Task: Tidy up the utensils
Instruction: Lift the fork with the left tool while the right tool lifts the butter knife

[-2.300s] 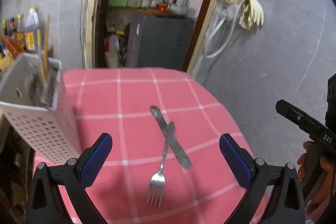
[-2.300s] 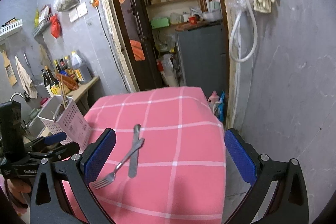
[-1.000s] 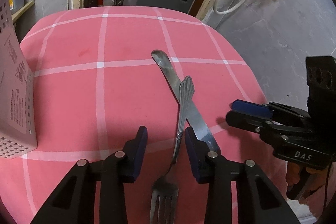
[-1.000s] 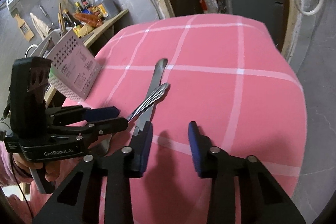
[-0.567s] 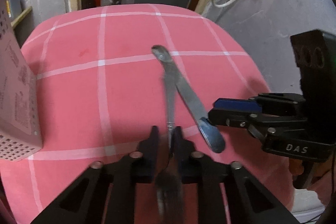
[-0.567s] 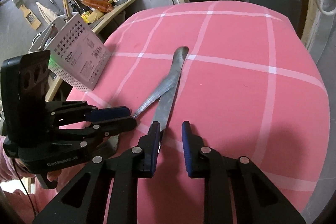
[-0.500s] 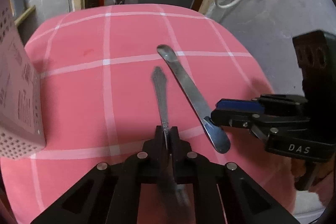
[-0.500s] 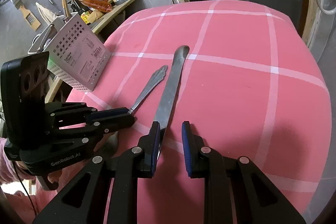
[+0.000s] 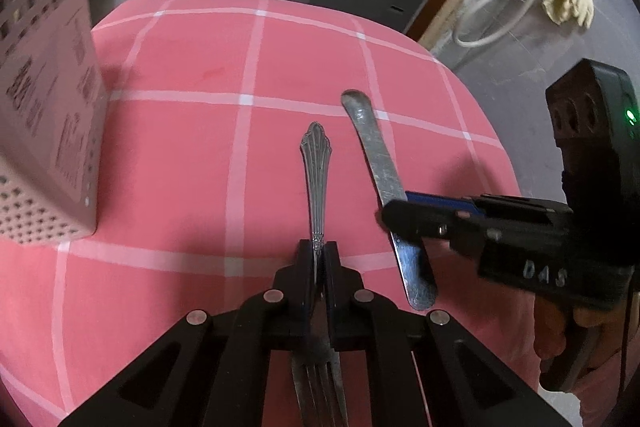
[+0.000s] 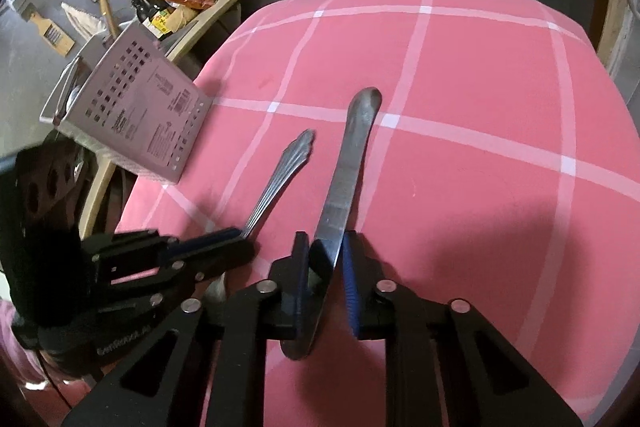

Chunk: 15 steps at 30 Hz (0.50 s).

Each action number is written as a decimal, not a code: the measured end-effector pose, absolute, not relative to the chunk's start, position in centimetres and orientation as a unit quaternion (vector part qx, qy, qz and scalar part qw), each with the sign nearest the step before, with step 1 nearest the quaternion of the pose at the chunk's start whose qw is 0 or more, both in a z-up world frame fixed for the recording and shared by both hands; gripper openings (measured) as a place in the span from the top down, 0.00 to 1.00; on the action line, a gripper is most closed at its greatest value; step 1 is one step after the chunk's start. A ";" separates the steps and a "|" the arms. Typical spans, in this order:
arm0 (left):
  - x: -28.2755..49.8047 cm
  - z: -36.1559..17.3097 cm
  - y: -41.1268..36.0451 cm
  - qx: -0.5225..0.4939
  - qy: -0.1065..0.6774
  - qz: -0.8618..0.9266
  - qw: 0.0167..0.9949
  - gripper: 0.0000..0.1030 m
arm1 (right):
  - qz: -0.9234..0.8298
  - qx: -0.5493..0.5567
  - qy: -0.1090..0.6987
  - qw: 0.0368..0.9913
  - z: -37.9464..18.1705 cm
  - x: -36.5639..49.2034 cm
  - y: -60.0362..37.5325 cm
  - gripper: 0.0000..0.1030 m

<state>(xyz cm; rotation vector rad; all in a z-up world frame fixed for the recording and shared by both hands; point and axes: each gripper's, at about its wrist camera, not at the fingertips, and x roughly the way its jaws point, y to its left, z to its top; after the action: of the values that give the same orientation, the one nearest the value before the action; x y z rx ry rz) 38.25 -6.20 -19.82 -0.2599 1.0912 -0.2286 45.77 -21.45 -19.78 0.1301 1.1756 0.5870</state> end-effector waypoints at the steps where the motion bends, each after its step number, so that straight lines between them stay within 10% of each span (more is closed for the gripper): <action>1: 38.2 -19.8 -6.1 -0.127 0.518 -0.107 0.839 0.94 | 0.273 0.070 0.549 0.787 -19.9 46.0 -21.5 0.90; 15: 40.1 -19.9 -6.5 -0.130 0.567 -0.127 0.804 0.93 | 0.236 0.114 0.553 0.791 -19.6 44.6 -22.0 0.96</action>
<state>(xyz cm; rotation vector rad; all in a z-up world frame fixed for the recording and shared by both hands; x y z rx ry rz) 40.13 -6.55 -19.94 -0.2781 1.2141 -0.2713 44.62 -22.02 -19.62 0.2449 1.1897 0.5089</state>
